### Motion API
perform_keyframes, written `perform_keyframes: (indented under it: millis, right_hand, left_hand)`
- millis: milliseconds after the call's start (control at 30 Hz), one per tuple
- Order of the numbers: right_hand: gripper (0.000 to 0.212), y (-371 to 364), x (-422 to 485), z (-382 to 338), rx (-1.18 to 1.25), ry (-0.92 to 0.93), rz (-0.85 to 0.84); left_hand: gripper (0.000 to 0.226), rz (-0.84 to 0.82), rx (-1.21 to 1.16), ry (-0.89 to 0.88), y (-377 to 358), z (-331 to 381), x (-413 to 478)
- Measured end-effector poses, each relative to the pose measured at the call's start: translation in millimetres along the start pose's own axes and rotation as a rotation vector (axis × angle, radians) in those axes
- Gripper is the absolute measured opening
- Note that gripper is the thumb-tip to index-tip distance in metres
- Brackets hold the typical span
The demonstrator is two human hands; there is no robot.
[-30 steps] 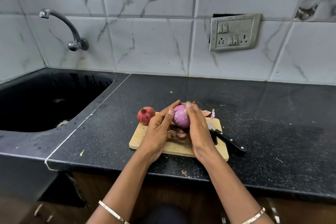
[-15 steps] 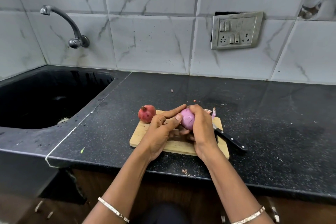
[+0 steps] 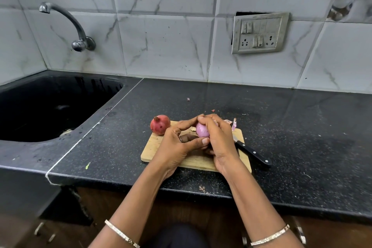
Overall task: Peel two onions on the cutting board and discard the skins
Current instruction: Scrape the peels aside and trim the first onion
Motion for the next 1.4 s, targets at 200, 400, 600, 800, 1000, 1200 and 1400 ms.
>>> perform_keyframes:
  millis: [200,400,600,800,1000,1200,1400]
  right_hand:
    - [0.018,-1,2,2,-0.033,-0.007,-0.014]
    - [0.016,2,0,2,0.027,-0.009,-0.001]
    - [0.025,3,-5,6,0.024,-0.096,-0.026]
    - [0.015,-2,-13,-1,0.004,-0.068,-0.119]
    - [0.037,6,-8,5,0.056,-0.129,-0.033]
    - [0.025,-7,-19,-1,-0.013,-0.081,-0.194]
    - [0.032,-7,-18,-4,-0.063,-0.04,-0.105]
  left_hand:
    - [0.066,0.019,0.054,-0.032,-1,5,-3]
    - [0.062,0.05,0.067,-0.031,-1,5,-4]
    - [0.057,0.064,0.001,-0.038,1,6,-5]
    - [0.048,0.105,0.003,-0.027,2,4,-4]
    - [0.05,0.123,0.016,-0.031,7,3,-5]
    - [0.039,0.192,-0.039,-0.015,11,2,-2]
    - [0.04,0.156,0.011,-0.03,9,5,-3]
Point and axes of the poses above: each hand's wrist, its own x-axis towards the middle knuckle, its own y-axis out of the back of the hand, z = x × y, the point moved 8 cm from there along x, towards the middle knuckle, and after that the axes turned 4 degrees about -z, right-handed, at the moved point
